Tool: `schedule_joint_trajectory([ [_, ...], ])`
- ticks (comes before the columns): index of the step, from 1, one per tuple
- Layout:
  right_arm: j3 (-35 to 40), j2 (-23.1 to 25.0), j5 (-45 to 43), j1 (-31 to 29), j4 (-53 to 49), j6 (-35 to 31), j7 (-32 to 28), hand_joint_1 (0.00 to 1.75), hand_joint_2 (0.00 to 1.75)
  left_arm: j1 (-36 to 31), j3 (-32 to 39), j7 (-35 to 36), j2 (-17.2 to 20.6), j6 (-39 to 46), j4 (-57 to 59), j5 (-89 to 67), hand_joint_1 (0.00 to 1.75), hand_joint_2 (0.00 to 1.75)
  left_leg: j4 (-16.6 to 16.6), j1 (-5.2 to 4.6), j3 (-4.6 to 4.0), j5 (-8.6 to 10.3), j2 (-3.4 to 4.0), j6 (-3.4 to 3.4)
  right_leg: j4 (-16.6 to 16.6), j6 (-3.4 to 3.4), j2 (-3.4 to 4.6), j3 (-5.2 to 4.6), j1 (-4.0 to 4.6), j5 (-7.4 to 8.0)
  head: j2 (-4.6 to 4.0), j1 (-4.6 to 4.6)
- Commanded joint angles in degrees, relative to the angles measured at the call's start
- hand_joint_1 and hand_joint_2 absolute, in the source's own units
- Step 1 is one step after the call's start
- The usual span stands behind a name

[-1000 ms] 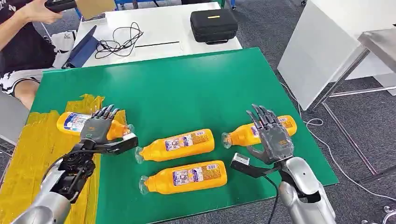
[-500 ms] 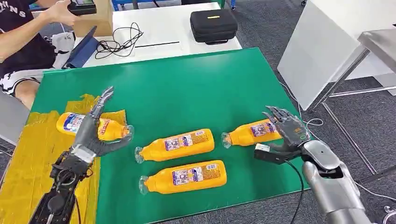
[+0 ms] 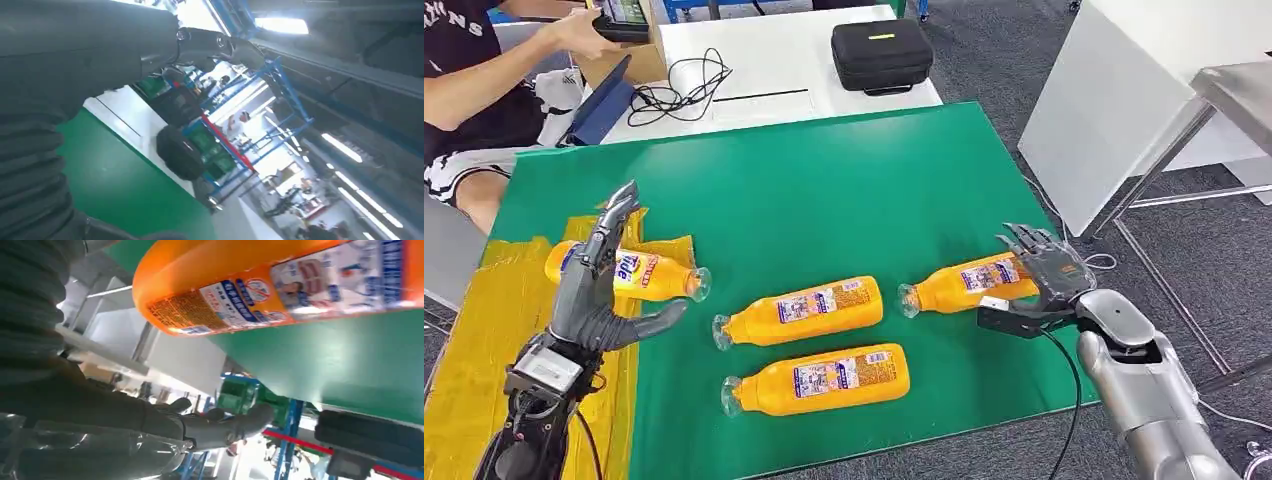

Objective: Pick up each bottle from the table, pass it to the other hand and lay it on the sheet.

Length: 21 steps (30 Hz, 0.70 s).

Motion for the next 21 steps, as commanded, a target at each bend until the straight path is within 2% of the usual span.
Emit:
schedule_joint_trajectory([
  [1, 4.7, 2.1, 6.9, -12.2, 21.1, -2.6, 3.7, 0.0, 1.75, 0.5, 3.9, 0.2, -2.6, -6.3, 1.2, 2.6, 0.0, 1.75, 0.0, 0.06, 0.22, -0.08, 0.24, -0.09, -0.1, -0.07, 0.17, 0.19, 0.07, 0.01, 0.0, 0.0],
  [3, 5.2, 3.2, 7.0, -15.5, 26.8, -2.5, 2.4, 0.0, 1.75, 1.6, 4.6, 0.2, -2.8, -9.9, 0.1, 5.6, 0.0, 1.75, 0.0, 0.09, 0.3, -0.11, 0.33, -0.12, -0.1, -0.1, 0.24, 0.25, 0.1, 0.0, 0.0, 0.0],
  [8, 7.1, 5.3, 6.9, -21.1, 35.1, -0.3, -0.1, 0.0, 1.75, 1.7, 4.5, 0.2, -2.4, -11.5, 0.0, 7.4, 0.0, 1.75, 0.0, 0.08, 0.3, -0.13, 0.36, -0.12, 0.0, -0.1, 0.27, 0.23, 0.09, -0.02, 0.0, 0.0],
  [12, 8.1, 7.1, 7.1, -24.5, 39.6, 0.3, 0.3, 0.0, 1.75, 1.6, 4.8, 0.2, -2.5, -11.9, 1.1, 7.8, 0.0, 1.75, 0.1, 0.11, 0.37, -0.18, 0.5, -0.16, 0.0, -0.13, 0.38, 0.26, 0.13, -0.04, 0.0, 0.0],
  [16, 8.0, 7.4, 7.1, -24.1, 40.6, -0.5, 0.8, 0.0, 1.75, 1.0, 4.6, 0.2, -2.7, -12.2, 2.3, 7.7, 0.0, 1.75, 0.0, 0.08, 0.25, -0.05, 0.17, -0.09, 0.0, -0.08, 0.1, 0.21, 0.12, -0.02, 0.0, 0.02],
  [21, 7.9, 7.3, 6.9, -24.0, 40.9, -0.2, 0.9, 0.0, 1.75, 0.9, 4.5, 0.2, -2.7, -12.4, 3.0, 7.7, 0.0, 1.75, 0.0, 0.07, 0.24, -0.06, 0.16, -0.09, 0.0, -0.08, 0.07, 0.21, 0.1, -0.05, 0.0, 0.0],
])
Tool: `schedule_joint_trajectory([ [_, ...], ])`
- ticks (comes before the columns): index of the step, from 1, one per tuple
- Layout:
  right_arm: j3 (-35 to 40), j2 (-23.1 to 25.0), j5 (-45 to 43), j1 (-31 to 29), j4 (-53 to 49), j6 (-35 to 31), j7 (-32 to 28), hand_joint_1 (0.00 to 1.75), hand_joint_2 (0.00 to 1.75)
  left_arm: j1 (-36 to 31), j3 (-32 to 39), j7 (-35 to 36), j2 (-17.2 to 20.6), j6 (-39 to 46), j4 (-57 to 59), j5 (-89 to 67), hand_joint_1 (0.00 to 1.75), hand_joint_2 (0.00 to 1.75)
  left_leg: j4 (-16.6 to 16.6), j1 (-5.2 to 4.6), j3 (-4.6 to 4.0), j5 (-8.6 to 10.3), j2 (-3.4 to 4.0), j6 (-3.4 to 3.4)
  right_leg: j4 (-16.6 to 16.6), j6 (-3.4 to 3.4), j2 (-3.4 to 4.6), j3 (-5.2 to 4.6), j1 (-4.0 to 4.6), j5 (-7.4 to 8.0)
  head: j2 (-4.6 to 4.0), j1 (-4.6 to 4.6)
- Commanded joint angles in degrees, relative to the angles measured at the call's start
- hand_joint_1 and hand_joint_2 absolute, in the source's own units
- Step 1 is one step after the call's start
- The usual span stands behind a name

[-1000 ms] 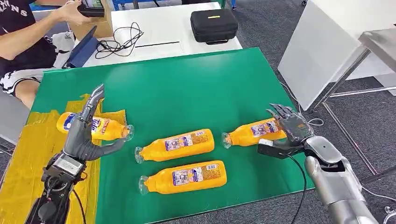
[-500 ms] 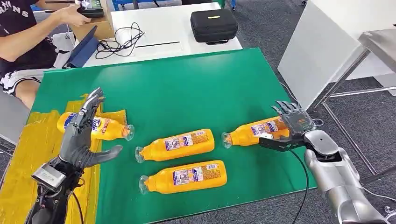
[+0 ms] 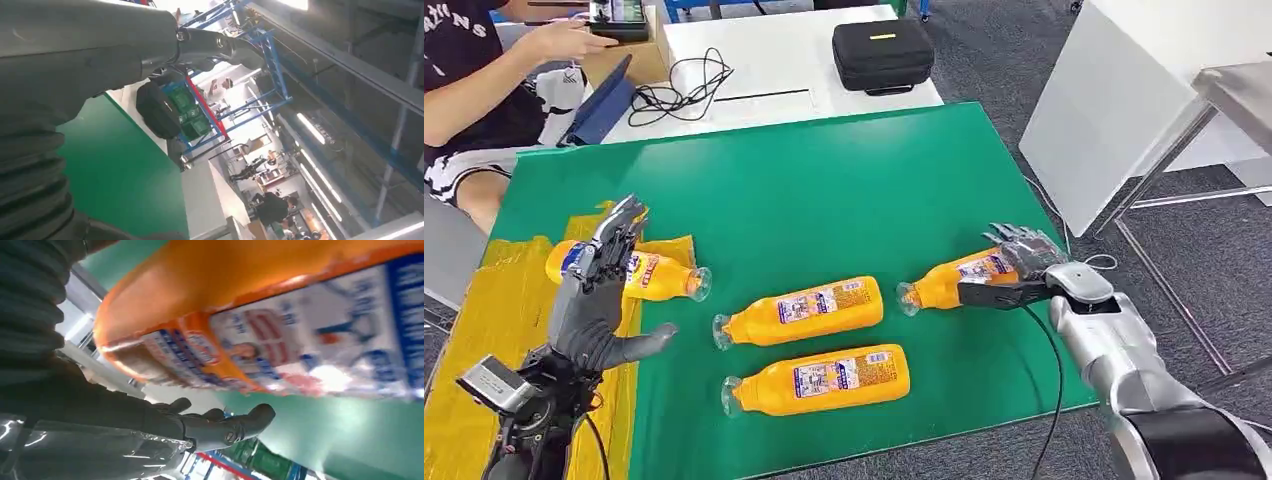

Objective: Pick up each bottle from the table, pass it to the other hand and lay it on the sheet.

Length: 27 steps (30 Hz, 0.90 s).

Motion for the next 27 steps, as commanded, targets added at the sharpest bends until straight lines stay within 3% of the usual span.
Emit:
schedule_joint_trajectory([
  [1, 2.0, 2.2, -0.4, -4.3, 9.1, 0.7, 0.2, 0.0, 1.75, -1.6, 1.3, 0.2, -0.5, -0.6, 4.6, 0.0, 0.0, 1.75, 0.0, 0.07, 0.28, -0.16, 0.23, -0.14, 0.0, -0.11, 0.13, 0.25, 0.08, -0.09, 0.0, 0.0],
  [8, 1.9, 2.7, -2.7, -1.4, 11.1, 6.2, -2.4, 0.0, 1.75, -2.6, 1.2, 0.2, -2.0, -0.5, 7.8, -1.7, 0.0, 1.75, 0.0, 0.1, 0.33, -0.07, 0.03, -0.12, -0.1, -0.1, -0.06, 0.34, 0.12, -0.05, 0.0, 0.02],
  [9, 2.0, 2.8, -2.9, -1.3, 11.3, 6.6, -2.6, 0.37, 1.75, -2.6, 1.3, 0.2, -2.1, -0.6, 8.0, -1.7, 0.0, 1.75, 0.0, 0.15, 0.46, -0.13, 0.06, -0.18, -0.1, -0.14, -0.07, 0.49, 0.17, -0.09, 0.0, 0.02],
  [10, 2.3, 2.9, -3.2, -1.3, 11.8, 7.5, -2.8, 1.64, 1.75, -2.8, 1.5, 0.2, -2.3, -0.6, 8.6, -1.9, 0.0, 1.75, -0.1, 0.1, 0.4, -0.08, 0.07, -0.13, -0.1, -0.11, -0.02, 0.39, 0.12, -0.05, 0.0, 0.0],
  [11, 2.6, 3.0, -3.3, -1.1, 12.0, 8.1, -2.8, 1.75, 1.75, -3.0, 1.7, 0.2, -2.4, -0.6, 9.2, -2.2, 0.0, 1.75, -0.1, 0.08, 0.38, -0.07, 0.06, -0.1, -0.1, -0.08, -0.01, 0.36, 0.1, -0.03, 0.0, 0.02],
  [27, 2.7, 2.3, -5.3, 0.8, 11.4, 9.7, -1.8, 1.75, 1.75, -4.8, 2.3, 0.9, -2.9, -1.0, 12.4, -2.5, 0.0, 1.75, -0.1, 0.2, 1.03, -0.09, -0.01, -0.18, -0.3, -0.14, -0.13, 1.04, 0.23, -0.05, 0.0, 0.02],
])
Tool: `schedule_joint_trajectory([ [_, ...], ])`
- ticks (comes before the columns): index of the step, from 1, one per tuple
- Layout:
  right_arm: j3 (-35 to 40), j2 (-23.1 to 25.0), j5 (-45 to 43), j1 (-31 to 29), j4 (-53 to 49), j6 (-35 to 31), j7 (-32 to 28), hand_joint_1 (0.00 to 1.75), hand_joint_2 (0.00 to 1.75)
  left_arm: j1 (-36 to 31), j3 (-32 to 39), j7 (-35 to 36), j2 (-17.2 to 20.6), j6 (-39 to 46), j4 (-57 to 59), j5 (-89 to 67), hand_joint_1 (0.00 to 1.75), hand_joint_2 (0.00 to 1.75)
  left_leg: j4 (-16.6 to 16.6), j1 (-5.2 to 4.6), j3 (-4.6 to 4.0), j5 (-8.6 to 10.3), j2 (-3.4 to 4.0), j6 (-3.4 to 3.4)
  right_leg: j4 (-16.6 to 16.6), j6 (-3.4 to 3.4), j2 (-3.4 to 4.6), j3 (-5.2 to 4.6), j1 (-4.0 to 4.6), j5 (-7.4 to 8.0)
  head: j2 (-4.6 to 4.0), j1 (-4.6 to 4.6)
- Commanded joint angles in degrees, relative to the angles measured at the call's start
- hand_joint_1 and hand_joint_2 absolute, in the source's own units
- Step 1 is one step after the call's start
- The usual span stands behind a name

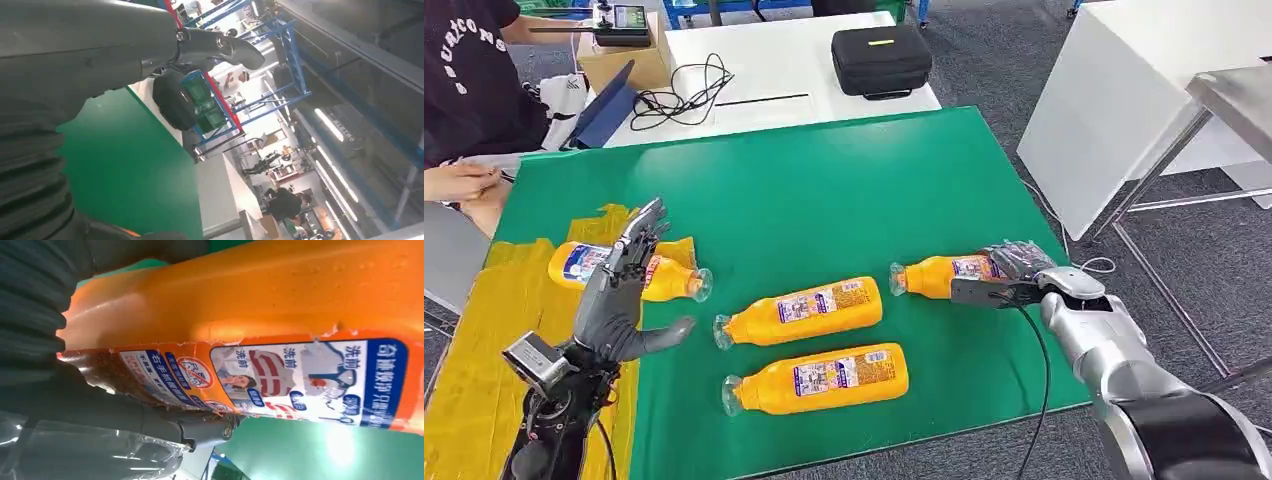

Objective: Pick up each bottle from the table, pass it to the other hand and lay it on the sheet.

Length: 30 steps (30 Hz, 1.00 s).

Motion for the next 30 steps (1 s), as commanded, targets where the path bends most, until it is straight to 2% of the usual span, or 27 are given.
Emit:
schedule_joint_trajectory([
  [1, 1.7, 0.9, 0.1, 3.2, 4.9, 1.6, 0.1, 1.75, 1.75, -2.8, 1.5, 0.3, -0.7, -0.2, 5.5, 0.0, 0.0, 1.75, -0.1, 0.15, 0.21, -0.03, -0.1, -0.14, -0.2, -0.11, -0.19, 0.32, 0.16, -0.04, 0.0, 0.0],
  [13, 1.4, 0.9, -0.3, 3.3, 4.6, 1.3, 0.1, 1.75, 1.75, -2.7, 1.5, 0.3, -0.8, -0.3, 5.4, 0.0, 0.0, 1.75, -0.1, 0.16, 0.22, -0.03, -0.1, -0.14, -0.2, -0.11, -0.19, 0.33, 0.17, -0.04, 0.0, 0.0],
  [17, -0.9, 1.5, -3.2, 4.8, 2.3, -2.9, -0.9, 1.75, 1.75, -2.7, 2.2, 0.9, -1.0, -0.6, 5.3, 0.5, 0.0, 1.75, -0.1, 0.13, 0.2, -0.02, -0.09, -0.11, -0.1, -0.09, -0.16, 0.3, 0.14, -0.03, 0.0, 0.0],
  [20, -3.9, 2.9, -6.6, 6.8, -1.7, -9.0, -2.4, 1.75, 1.75, -1.9, 2.8, 1.2, -1.2, -0.8, 4.7, 0.5, 0.0, 1.75, -0.1, 0.1, 0.18, -0.03, -0.01, -0.09, -0.1, -0.07, -0.06, 0.25, 0.11, -0.01, 0.0, 0.0],
  [22, -8.2, 4.8, -11.0, 9.4, -7.2, -14.4, -3.4, 1.75, 1.75, -1.0, 3.4, 1.8, -1.6, -0.6, 4.5, 0.7, 0.0, 1.75, -0.1, 0.1, 0.17, -0.03, 0.02, -0.1, -0.1, -0.08, -0.04, 0.25, 0.11, -0.01, 0.0, 0.0],
  [25, -16.1, 9.9, -17.9, 14.0, -19.3, -21.9, -0.5, 1.75, 1.75, 0.4, 3.8, 2.7, -1.8, -0.5, 3.1, 0.5, 0.0, 1.75, -0.1, 0.1, 0.16, -0.08, 0.24, -0.16, -0.1, -0.13, 0.16, 0.19, 0.11, 0.0, 0.0, 0.0],
  [26, -22.6, 15.9, -31.8, 18.5, -29.9, -25.6, -9.1, 1.75, 1.75, -0.4, 1.9, 4.4, -1.2, -0.9, 3.5, -2.0, 0.0, 1.75, -0.1, 0.12, 0.12, -0.1, 0.3, -0.16, -0.1, -0.12, 0.26, 0.17, 0.13, 0.02, 0.0, 0.02],
  [28, -17.3, 19.0, -28.2, 25.9, -44.6, -30.9, -3.0, 1.75, 1.75, -3.3, -0.5, 6.0, -2.1, -0.3, 5.4, -2.7, 0.0, 1.75, -0.1, 0.14, 0.07, -0.13, 0.35, -0.22, 0.0, -0.17, 0.29, 0.07, 0.14, 0.0, 0.0, 0.0],
  [30, -14.9, 19.2, -27.7, 27.5, -47.8, -32.1, -1.3, 1.75, 1.75, -4.5, -1.7, 6.9, -2.4, 0.2, 6.5, -2.9, 0.0, 1.75, 0.0, 0.16, -0.15, -0.09, -0.07, -0.22, 0.1, -0.17, -0.11, -0.06, 0.16, -0.1, 0.0, 0.02],
])
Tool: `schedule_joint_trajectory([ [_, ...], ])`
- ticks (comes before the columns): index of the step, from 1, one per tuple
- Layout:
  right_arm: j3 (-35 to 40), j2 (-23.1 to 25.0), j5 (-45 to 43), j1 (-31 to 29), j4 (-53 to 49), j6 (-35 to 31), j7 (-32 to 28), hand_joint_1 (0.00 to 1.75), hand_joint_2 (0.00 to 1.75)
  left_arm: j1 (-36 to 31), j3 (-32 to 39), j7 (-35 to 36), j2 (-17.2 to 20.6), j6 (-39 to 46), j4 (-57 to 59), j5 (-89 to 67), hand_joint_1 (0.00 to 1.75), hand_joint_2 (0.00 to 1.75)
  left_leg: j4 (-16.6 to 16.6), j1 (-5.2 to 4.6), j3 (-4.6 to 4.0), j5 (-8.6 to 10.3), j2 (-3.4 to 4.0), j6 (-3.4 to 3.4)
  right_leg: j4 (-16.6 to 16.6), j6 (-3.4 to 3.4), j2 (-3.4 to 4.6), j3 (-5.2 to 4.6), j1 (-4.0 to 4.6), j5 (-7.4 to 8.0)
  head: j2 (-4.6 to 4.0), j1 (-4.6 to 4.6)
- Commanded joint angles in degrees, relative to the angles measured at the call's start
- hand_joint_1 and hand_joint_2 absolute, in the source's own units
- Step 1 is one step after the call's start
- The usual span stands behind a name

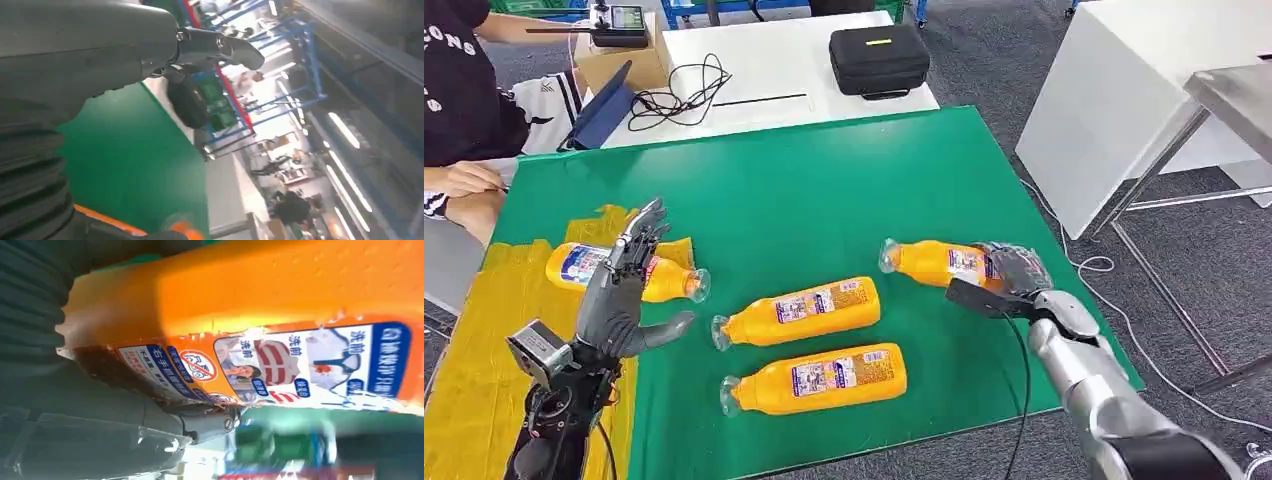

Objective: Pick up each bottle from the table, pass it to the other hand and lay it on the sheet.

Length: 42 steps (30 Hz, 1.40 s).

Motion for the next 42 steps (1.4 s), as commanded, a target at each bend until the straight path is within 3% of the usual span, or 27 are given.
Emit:
schedule_joint_trajectory([
  [1, -6.2, 13.9, -7.0, 16.4, -36.8, -11.5, 2.5, 1.75, 1.75, -5.1, -4.0, 4.4, -1.5, 0.9, 5.3, -2.6, 0.0, 1.75, 0.0, 0.17, -0.18, -0.01, -0.09, -0.19, 0.0, -0.14, -0.18, -0.16, 0.2, -0.07, 0.0, 0.02],
  [7, -4.3, 14.7, -8.4, 14.3, -34.0, -18.2, 2.1, 1.75, 1.75, -5.2, -5.9, 5.3, -1.4, 2.2, 7.5, -2.7, 0.0, 1.75, 0.0, 0.12, -0.36, -0.01, 0.04, -0.14, 0.0, -0.08, -0.14, -0.35, 0.15, -0.07, 0.0, 0.0],
  [12, -1.4, 15.8, -17.0, 14.4, -34.7, -20.9, -2.9, 1.75, 1.75, -5.1, -7.0, 5.8, -1.4, 2.7, 8.0, -3.1, 0.0, 1.75, 0.0, 0.09, -0.25, -0.07, 0.04, -0.21, 0.0, -0.15, -0.18, -0.23, 0.09, -0.15, 0.0, 0.04],
  [14, 0.6, 16.6, -21.8, 13.9, -34.4, -18.9, -5.6, 1.75, 1.75, -6.1, -7.6, 6.2, -1.5, 2.7, 9.0, -3.2, 0.0, 1.75, 0.0, 0.07, -0.3, -0.04, 0.05, -0.2, 0.0, -0.14, -0.14, -0.28, 0.07, -0.11, 0.0, 0.04],
  [15, 2.5, 16.8, -26.5, 13.4, -34.3, -14.5, -7.4, 1.75, 1.75, -6.8, -8.3, 6.4, -1.4, 2.7, 9.6, -3.2, 0.0, 1.75, 0.0, 0.04, -0.36, -0.01, 0.04, -0.18, 0.0, -0.13, -0.14, -0.35, 0.04, -0.08, 0.0, 0.02],
  [19, 7.3, 18.3, -32.5, 10.1, -29.7, -5.4, -7.5, 1.75, 1.75, -9.2, -10.7, 7.4, -1.7, 2.2, 11.0, -2.8, 0.0, 1.75, 0.0, 0.05, -0.38, -0.01, 0.12, -0.18, 0.0, -0.13, -0.07, -0.39, 0.05, -0.05, 0.0, 0.04],
  [26, 8.2, 18.1, -33.5, 9.4, -28.6, -4.7, -7.8, 1.75, 1.75, -9.4, -11.6, 7.9, -1.5, 2.4, 10.8, -2.3, 0.0, 1.75, 0.0, 0.1, -0.34, 0.04, 0.04, -0.19, 0.0, -0.1, -0.13, -0.34, 0.09, -0.06, 0.0, 0.02],
  [30, 11.9, 19.0, -34.5, 7.0, -25.5, 0.1, -8.0, 1.75, 1.75, -10.2, -13.1, 8.3, -1.9, 2.6, 11.5, -1.8, 0.0, 1.75, 0.0, 0.09, -0.37, 0.01, 0.11, -0.19, 0.0, -0.1, -0.07, -0.36, 0.07, -0.07, 0.0, 0.04],
  [32, 14.5, 19.6, -37.2, 5.2, -22.6, 6.0, -8.2, 1.75, 1.75, -10.1, -13.7, 8.2, -2.0, 2.8, 12.1, -1.2, 0.0, 1.75, 0.1, 0.09, -0.35, -0.02, 0.21, -0.21, 0.0, -0.12, 0.03, -0.36, 0.07, -0.06, 0.0, 0.04],
  [42, 14.7, 19.3, -37.6, 4.9, -21.7, 6.3, -8.5, 1.75, 1.75, -10.2, -13.9, 8.1, -2.0, 2.8, 12.6, -1.1, 0.0, 1.75, 0.0, 0.1, -0.34, 0.0, 0.07, -0.21, 0.0, -0.11, -0.12, -0.32, 0.09, -0.08, 0.0, 0.04],
])
